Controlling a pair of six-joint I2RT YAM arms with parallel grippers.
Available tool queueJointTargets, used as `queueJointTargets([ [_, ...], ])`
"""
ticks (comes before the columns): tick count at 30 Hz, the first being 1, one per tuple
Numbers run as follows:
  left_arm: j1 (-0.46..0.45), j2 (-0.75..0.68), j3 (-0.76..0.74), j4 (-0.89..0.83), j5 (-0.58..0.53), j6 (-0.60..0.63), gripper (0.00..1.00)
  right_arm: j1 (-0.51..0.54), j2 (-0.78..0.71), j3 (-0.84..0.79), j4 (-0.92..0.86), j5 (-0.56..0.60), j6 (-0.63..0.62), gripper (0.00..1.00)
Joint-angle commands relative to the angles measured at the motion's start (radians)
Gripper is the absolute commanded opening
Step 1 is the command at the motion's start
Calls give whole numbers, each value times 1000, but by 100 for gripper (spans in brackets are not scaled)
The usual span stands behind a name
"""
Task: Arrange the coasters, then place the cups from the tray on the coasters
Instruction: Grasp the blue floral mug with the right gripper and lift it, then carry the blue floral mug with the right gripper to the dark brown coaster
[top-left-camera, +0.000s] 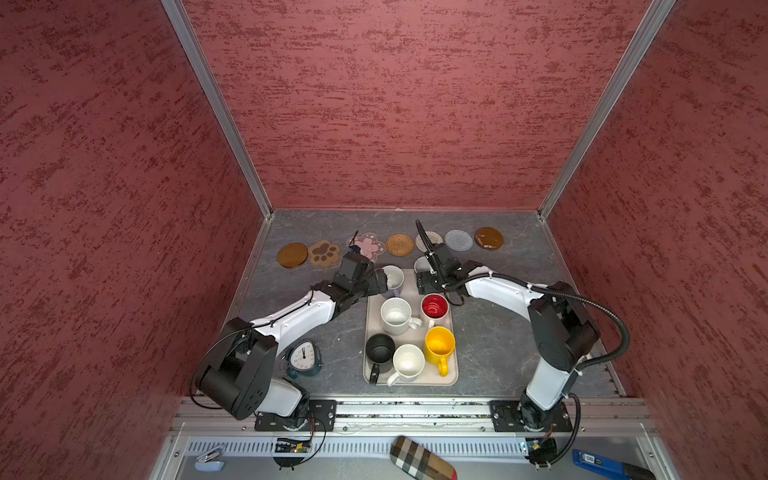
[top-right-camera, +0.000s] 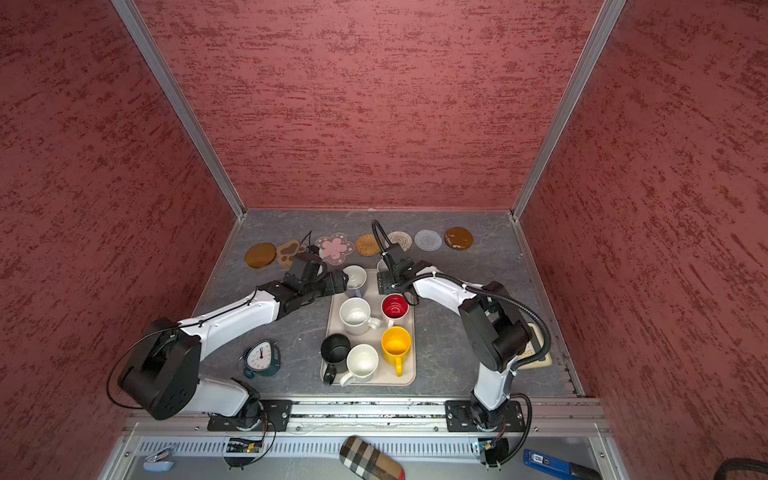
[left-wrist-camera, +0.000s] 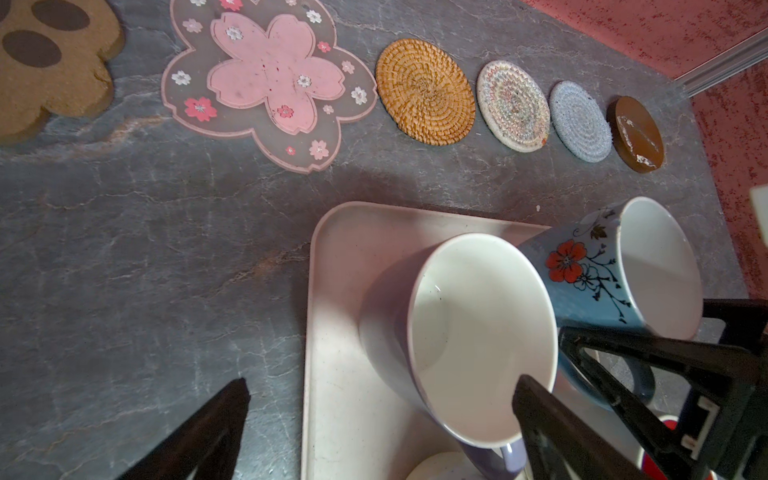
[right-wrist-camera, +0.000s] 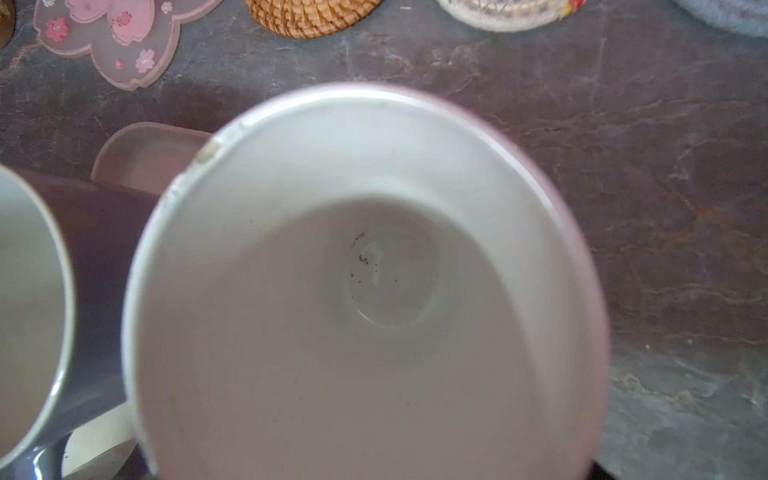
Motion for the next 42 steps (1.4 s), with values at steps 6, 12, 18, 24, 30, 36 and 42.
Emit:
queueJointTargets([
  [6, -16, -9, 19, 23, -32, 5, 100, -10, 3, 12, -13, 40, -28, 64],
  [12, -24, -17, 20, 16, -36, 5, 100, -10, -7, 13, -14, 43, -31, 53],
  [18, -34, -39, 18, -3, -50, 5, 100, -10, -9, 12, -13, 42, -33, 38],
  [24, -38, -83, -2, -2, -56, -3, 100, -10, -15, 5, -14, 36, -38, 27],
  [30, -48, -143, -21, -13, -92, -21, 100, -11, -28, 0, -11, 33, -44, 13],
  [36, -50, -215, -29, -43, -118, -34, 100, -10, -65, -18, 6, 52, -53, 0],
  [42, -50, -301, 3, -132, -140, -11, 100, -10, -110, -16, 31, 41, -54, 0],
])
